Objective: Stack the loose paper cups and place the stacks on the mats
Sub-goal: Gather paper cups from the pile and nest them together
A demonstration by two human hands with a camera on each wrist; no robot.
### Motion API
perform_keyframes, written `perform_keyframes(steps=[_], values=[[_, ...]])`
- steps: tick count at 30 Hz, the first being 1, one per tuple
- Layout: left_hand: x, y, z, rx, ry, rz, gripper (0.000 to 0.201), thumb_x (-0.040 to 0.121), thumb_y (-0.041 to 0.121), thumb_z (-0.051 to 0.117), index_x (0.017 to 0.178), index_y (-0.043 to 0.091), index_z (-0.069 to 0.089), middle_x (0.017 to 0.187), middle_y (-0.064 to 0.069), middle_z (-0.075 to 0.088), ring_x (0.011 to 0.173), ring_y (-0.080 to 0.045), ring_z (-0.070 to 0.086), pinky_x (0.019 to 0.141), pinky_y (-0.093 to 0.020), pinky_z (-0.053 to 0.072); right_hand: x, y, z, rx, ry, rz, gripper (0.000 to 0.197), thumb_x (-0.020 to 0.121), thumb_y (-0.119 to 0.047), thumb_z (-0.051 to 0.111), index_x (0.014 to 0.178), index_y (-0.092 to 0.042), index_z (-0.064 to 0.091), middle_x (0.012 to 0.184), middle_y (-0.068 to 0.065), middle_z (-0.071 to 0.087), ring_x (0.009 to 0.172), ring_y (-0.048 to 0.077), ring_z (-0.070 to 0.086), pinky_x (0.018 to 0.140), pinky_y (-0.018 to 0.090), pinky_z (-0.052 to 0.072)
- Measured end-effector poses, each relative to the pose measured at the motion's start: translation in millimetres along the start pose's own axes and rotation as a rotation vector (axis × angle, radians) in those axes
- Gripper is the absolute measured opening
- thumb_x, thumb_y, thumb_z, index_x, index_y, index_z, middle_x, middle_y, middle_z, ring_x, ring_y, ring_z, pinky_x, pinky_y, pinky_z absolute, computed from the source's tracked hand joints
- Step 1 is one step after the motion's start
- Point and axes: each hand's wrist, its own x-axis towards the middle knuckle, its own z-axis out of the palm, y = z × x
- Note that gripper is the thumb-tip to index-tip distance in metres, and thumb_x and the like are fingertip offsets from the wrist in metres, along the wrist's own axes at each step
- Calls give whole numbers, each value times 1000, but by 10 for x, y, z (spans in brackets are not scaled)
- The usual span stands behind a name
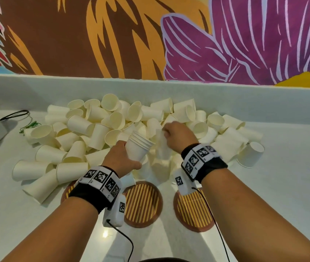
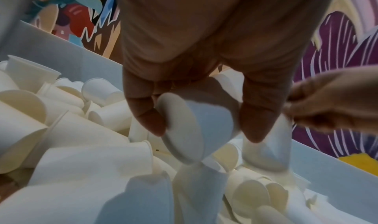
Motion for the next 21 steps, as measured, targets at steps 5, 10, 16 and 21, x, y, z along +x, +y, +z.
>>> perform_keyframes(steps=[5,10,16,21], values=[[-38,134,95,-5,-43,34,70,64,26,82,120,10,42,103,-4,54,92,-22,55,72,-31,44,-63,-187,-491,88,309,-82,21,95,-17,47,106,-13,65,104,7,65,95,25,59,80,36,48],[-68,259,249,-108,-28,67,71,64,33,83,120,14,43,102,1,56,91,-18,57,72,-32,47,-185,-206,-392,162,127,-107,25,95,-15,48,109,-14,69,108,5,69,101,22,61,88,32,48],[-75,327,362,-159,-43,50,77,68,32,82,128,13,38,107,0,52,94,-19,53,72,-30,42,-204,173,-213,257,185,10,25,95,-11,47,111,-14,67,112,6,62,103,20,59,91,30,46],[-48,374,339,-139,7,78,78,65,32,83,126,11,40,109,-5,54,96,-23,55,76,-36,48,-343,487,210,-83,-254,97,30,85,-23,57,115,-24,54,116,4,51,103,25,56,87,38,49]])
